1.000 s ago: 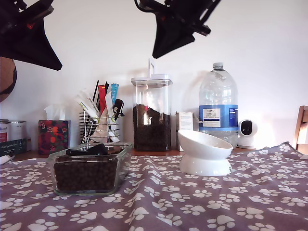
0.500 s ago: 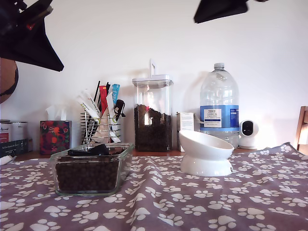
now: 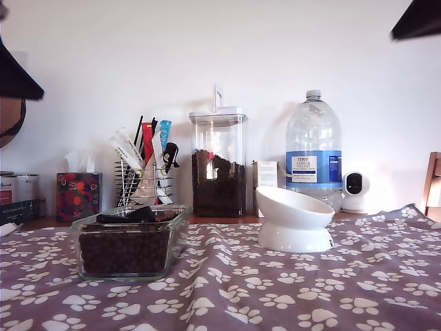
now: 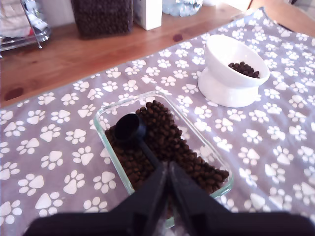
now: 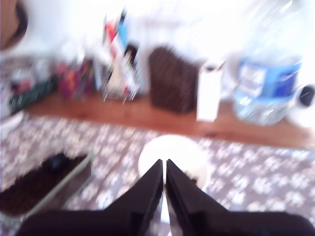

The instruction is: Measure one spoon of cat food and pour it into the food bowl

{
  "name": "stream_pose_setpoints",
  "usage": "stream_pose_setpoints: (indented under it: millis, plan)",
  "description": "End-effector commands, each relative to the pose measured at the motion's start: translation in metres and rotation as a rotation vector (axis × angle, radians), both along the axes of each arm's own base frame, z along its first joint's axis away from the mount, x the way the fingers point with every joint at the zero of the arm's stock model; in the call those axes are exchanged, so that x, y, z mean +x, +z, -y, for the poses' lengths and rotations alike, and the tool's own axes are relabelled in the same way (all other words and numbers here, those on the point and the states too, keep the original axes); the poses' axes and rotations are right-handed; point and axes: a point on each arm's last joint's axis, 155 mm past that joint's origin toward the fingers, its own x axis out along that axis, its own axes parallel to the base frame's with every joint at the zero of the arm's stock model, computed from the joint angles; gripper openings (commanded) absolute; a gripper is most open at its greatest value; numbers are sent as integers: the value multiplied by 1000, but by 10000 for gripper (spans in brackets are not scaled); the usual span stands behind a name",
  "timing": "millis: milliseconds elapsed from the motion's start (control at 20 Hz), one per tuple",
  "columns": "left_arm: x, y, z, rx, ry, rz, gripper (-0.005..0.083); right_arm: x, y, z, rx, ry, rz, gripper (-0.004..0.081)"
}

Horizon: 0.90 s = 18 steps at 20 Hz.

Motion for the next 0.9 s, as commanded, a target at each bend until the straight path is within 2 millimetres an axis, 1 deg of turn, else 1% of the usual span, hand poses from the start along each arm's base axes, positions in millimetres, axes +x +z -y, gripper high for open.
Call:
stream_pose_setpoints:
  millis: [0, 150, 200, 300, 450, 550, 700, 850]
  plan:
    - [-9, 4, -3, -12, 5, 21, -20, -8, -20, 7, -28, -1, -30, -11]
    - [-22, 9, -8, -13, 7, 28, -20, -23, -12, 12, -20, 1, -4, -11]
    - [-25, 10, -9, -15, 6, 33, -20, -26, -13, 13, -21, 1, -10, -11]
    - [-32, 7, -11, -16, 9, 15, -20, -31, -21, 15, -31, 1, -37, -11]
    - [-38, -2, -13, -4, 8, -23, -20, -35, -39, 16, -56, 2, -110, -11]
    - [-41, -11, -14, 7, 9, -59, -20, -39, -56, 18, -77, 3, -173, -11]
    - [-46, -26, -15, 26, 9, -121, -20, -48, -80, 21, -110, 3, -271, -11]
    - [-52, -40, -17, 44, 10, -179, -20, -57, -99, 24, -138, 4, -353, -11]
